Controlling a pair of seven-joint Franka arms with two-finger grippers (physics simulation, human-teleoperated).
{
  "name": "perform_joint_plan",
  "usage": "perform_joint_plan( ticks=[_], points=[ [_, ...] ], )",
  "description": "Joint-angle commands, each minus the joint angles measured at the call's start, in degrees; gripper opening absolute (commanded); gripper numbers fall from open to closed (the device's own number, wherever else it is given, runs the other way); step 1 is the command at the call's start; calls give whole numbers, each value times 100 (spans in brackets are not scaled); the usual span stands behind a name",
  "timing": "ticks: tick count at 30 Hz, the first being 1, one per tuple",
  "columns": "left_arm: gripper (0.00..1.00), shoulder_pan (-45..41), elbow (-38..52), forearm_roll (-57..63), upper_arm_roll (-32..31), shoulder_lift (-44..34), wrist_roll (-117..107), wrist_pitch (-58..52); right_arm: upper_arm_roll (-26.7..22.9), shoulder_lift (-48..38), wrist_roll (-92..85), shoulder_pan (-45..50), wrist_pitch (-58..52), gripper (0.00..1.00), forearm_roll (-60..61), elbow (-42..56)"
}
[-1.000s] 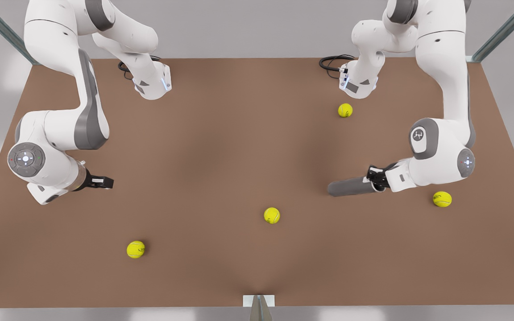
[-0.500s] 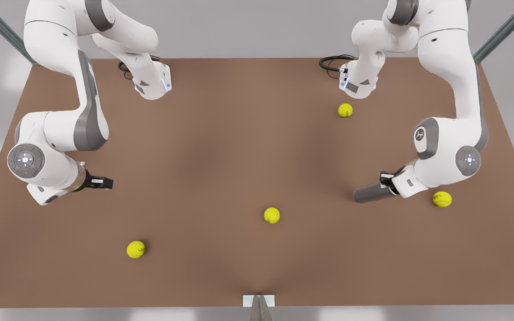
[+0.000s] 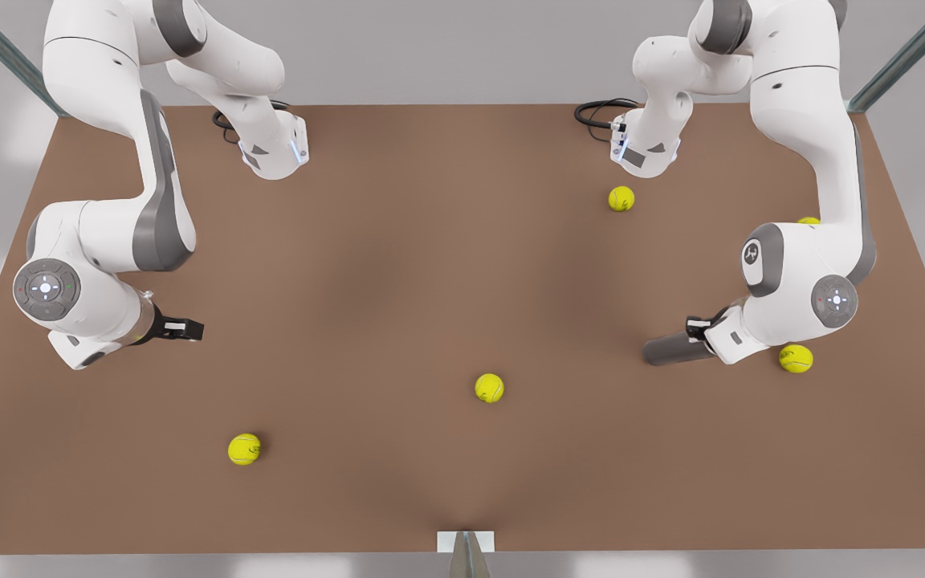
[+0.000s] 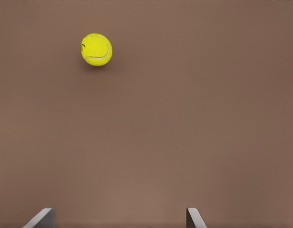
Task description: Put the tennis tube upright
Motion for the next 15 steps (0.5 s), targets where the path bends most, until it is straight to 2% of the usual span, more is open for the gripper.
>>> perform_joint_plan(
  ticks=[1, 2, 15],
  points=[
    [97, 0, 0, -43, 0, 0, -4, 0, 0, 0, 0, 0, 0, 100, 0, 0],
    [100, 0, 0, -43, 0, 0, -5, 0, 0, 0, 0, 0, 0, 100, 0, 0],
    [100, -44, 0, 63, -44, -176, -189, -193, 0, 0, 9, 0, 0, 100, 0, 0]
  ],
)
